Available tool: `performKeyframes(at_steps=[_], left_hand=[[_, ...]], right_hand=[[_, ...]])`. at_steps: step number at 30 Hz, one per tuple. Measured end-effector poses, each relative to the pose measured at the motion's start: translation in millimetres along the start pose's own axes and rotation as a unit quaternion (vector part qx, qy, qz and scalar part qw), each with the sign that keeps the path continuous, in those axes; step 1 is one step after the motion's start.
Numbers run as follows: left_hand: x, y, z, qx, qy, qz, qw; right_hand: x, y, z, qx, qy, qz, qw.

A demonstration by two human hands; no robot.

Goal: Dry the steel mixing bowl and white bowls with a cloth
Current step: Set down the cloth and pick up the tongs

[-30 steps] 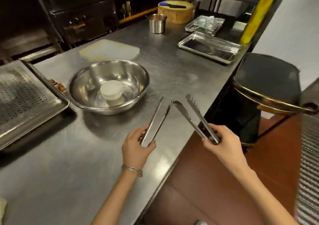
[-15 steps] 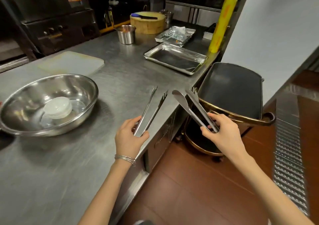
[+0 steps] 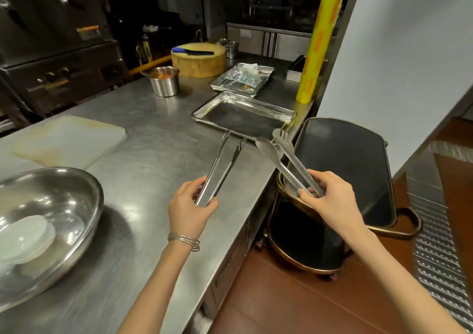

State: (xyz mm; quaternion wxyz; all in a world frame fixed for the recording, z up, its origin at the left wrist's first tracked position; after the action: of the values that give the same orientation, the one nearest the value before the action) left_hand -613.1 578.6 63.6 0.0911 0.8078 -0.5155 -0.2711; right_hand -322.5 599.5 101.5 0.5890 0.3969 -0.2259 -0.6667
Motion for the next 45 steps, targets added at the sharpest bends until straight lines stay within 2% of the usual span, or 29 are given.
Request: performKeyframes(at_steps=[5, 11, 18, 26, 32, 35, 40, 45], left_hand=[[-51, -28, 3, 0.006, 0.002, -0.009, 1.000], [-87, -82, 14, -0.001, 0.027, -0.023, 0.999], [-137, -166, 5, -0.017, 0.058, -0.052, 0.997], [-208, -236, 9, -0.038, 0.094, -0.063, 0.993], [-294, -285, 40, -0.006, 0.135, -0.068, 0.989], [-337, -312, 71, 0.000, 0.165, -0.062, 0.984], [-390, -358, 138, -0.036, 0.214, -0.050, 0.975], [-418, -396, 173, -0.059, 0.207, -0.013, 0.976]], right_hand=[[-58, -6, -15, -0.005, -0.007, -0.005, 1.000], [-125, -22, -52, -0.016, -0.009, 0.036, 0.999], [-224, -27, -105, -0.034, 0.031, 0.074, 0.996], [-331, -50, -131, -0.041, 0.052, 0.095, 0.993], [-418, -105, -145, -0.035, 0.021, 0.101, 0.994], [-462, -149, -156, -0.017, -0.017, 0.128, 0.991], [-514, -222, -182, -0.009, -0.066, 0.133, 0.989], [-538, -280, -207, 0.008, -0.088, 0.173, 0.981]])
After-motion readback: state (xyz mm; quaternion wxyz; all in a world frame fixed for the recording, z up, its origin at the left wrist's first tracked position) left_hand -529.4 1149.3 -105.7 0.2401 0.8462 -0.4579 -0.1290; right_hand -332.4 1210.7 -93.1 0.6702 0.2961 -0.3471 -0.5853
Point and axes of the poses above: each hand's wrist, its own x-axis away from the middle knuckle, its own y-axis out of the back of the hand, z = x × y, the point moved 5 cm from there along -x, towards the middle knuckle, and after that the axes turned 3 degrees about x, right-handed, at the moved point
